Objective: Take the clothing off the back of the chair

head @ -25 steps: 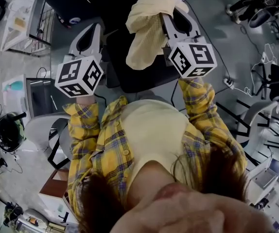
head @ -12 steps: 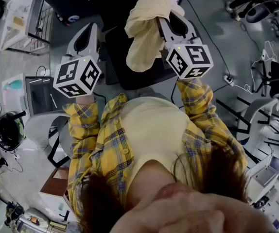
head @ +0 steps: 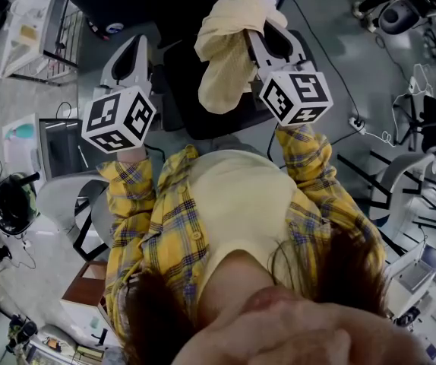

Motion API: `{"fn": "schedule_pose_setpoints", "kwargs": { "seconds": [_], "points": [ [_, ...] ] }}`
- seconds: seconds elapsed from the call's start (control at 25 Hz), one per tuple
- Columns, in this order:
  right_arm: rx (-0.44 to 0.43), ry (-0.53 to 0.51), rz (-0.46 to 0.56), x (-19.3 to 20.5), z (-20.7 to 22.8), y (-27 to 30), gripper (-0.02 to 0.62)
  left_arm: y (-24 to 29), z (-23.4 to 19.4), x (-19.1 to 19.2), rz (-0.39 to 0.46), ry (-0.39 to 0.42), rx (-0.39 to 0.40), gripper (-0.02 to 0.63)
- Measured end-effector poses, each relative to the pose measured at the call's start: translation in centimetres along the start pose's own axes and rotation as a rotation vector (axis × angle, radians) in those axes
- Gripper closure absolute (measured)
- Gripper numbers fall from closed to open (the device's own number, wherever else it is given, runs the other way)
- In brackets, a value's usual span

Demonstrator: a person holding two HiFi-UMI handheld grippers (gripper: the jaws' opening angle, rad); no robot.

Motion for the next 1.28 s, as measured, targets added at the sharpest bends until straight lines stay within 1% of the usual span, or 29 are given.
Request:
{"fn": "schedule_pose_setpoints", "kwargs": {
  "seconds": [0.48,1.28],
  "points": [
    [-0.011,0.013,-0.016,0.6,-0.2,0.4,0.512,0.2,-0.5,0.5,-0.015,-0.005,-0.019,0.600],
    [-0.034,0.003,-0.016,0.0,-0.3,1.0,0.512,0.4,-0.5,1.0,-0.037,-0.006,-0.002,0.600]
  ]
}}
Point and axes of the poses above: the fingertips, and each gripper's own axes: y forward along the fingers, z to its right, x out of its underside, the point moved 5 cm from there along -y, backward along the fingers, and after that the axes turned 14 degrees about -x, right-handed, at the moved point
